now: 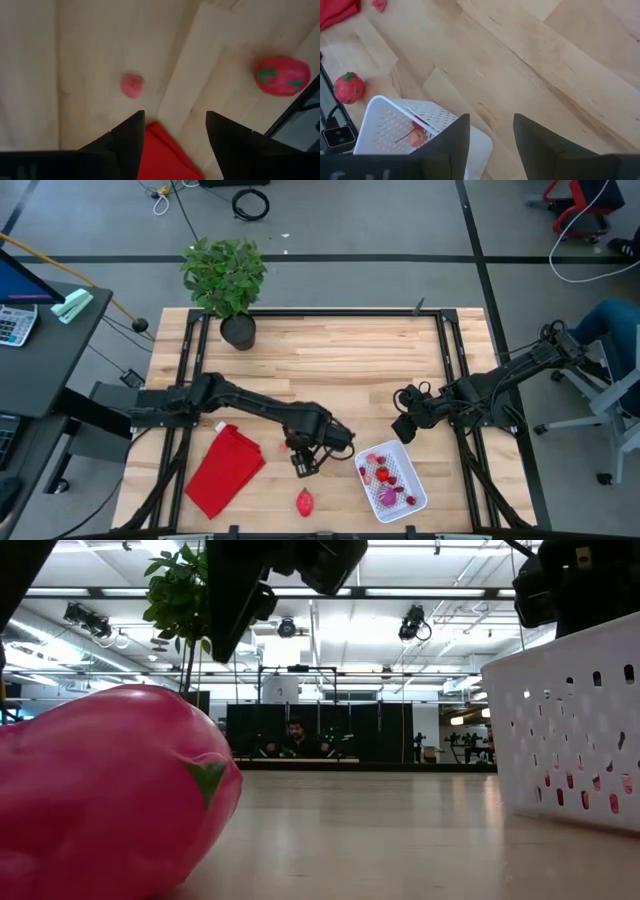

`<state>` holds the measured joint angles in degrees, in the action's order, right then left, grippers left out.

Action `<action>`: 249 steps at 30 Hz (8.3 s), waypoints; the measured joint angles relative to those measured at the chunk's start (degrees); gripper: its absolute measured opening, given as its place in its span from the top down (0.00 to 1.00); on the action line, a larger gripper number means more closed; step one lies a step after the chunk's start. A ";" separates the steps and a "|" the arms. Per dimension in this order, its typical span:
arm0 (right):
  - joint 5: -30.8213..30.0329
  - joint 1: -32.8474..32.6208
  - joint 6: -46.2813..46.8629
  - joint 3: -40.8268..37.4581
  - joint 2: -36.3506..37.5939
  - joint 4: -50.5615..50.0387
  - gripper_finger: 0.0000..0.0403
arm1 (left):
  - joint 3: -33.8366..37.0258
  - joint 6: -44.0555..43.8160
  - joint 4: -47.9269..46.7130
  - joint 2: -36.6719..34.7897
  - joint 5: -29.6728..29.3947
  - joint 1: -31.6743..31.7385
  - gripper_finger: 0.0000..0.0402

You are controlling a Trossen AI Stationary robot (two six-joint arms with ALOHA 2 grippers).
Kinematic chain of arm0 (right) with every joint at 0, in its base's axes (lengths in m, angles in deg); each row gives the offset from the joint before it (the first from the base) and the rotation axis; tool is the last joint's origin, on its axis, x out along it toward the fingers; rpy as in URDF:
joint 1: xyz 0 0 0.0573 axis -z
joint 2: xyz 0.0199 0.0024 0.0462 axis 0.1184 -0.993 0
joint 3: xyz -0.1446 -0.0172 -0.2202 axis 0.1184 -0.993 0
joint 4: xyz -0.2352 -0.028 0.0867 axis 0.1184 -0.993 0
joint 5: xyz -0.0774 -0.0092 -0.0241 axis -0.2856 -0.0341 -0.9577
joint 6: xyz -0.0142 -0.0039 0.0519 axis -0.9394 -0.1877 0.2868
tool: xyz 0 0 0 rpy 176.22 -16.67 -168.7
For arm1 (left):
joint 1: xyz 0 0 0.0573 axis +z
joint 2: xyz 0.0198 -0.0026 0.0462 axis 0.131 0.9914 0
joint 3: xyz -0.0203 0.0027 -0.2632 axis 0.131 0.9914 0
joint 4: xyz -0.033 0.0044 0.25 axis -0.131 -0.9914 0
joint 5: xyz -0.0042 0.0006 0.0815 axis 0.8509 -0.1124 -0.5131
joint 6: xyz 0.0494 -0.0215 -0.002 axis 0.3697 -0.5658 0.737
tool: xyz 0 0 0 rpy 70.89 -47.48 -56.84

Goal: Pick and placing Produce into tupperware
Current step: Put the peach into the white basket, then put the red dragon fruit into the white basket

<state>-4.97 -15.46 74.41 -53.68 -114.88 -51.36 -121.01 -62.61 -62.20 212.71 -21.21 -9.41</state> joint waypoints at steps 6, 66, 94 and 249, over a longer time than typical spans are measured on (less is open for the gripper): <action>-1.15 -0.03 -1.27 0.00 0.00 0.00 0.60 | 6.46 -3.14 1.08 0.09 -0.56 -3.56 0.48; -8.72 -0.02 -0.94 0.00 0.00 2.60 0.60 | 72.11 -40.58 69.49 -34.14 -12.84 -3.12 0.39; -8.72 -0.01 -1.01 0.00 0.00 2.58 0.60 | 72.03 -45.23 71.07 -33.48 -16.20 -3.72 0.42; 5.83 0.76 -65.99 66.06 -48.72 2.30 0.41 | 8.88 13.27 18.76 -47.35 -9.90 19.81 0.71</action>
<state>0.85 -14.70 8.43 12.38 -163.61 -49.06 -112.13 -49.34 -43.43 165.37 -31.11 10.40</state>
